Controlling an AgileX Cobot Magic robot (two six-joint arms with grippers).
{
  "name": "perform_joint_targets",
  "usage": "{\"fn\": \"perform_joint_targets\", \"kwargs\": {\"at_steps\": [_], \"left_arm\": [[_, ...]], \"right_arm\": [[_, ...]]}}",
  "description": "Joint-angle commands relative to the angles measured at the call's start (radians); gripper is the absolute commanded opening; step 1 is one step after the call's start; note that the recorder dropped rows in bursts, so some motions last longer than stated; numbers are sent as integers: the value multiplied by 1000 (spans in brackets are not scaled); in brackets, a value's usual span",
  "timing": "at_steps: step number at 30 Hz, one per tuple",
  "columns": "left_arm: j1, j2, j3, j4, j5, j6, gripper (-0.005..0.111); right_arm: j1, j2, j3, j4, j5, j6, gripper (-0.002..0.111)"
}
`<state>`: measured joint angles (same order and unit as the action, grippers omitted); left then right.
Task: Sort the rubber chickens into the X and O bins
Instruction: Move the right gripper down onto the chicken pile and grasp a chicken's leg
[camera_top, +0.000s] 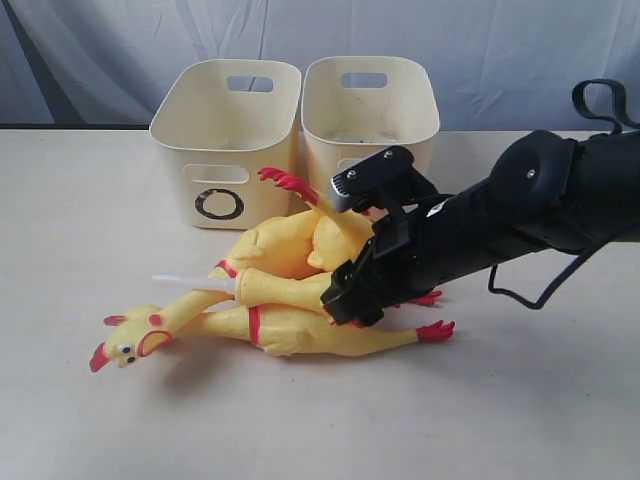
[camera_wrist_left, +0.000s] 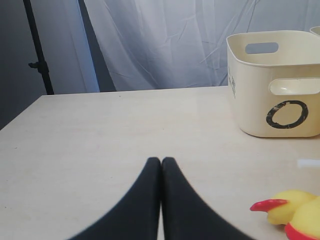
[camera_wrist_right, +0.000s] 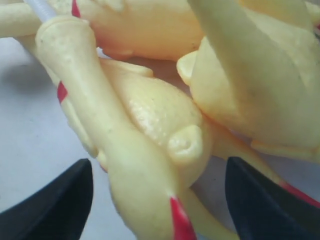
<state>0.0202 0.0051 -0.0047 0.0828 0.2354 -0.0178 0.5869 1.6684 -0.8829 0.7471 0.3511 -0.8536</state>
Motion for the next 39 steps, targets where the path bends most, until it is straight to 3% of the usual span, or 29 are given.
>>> {"fn": "perform_joint_targets", "kwargs": {"at_steps": [1,25,32,39], "left_arm": [[-2,-5,5,4,-4,0,0],[-2,-5,5,4,-4,0,0],[-2,-5,5,4,-4,0,0],[-2,-5,5,4,-4,0,0]], "right_arm": [[24,12,-11,2,-26,-10,69],[24,23,-11,-45,39,-6,69],[24,23,-11,-50,38,-6,43],[24,23,-11,-50,38,-6,39]]}}
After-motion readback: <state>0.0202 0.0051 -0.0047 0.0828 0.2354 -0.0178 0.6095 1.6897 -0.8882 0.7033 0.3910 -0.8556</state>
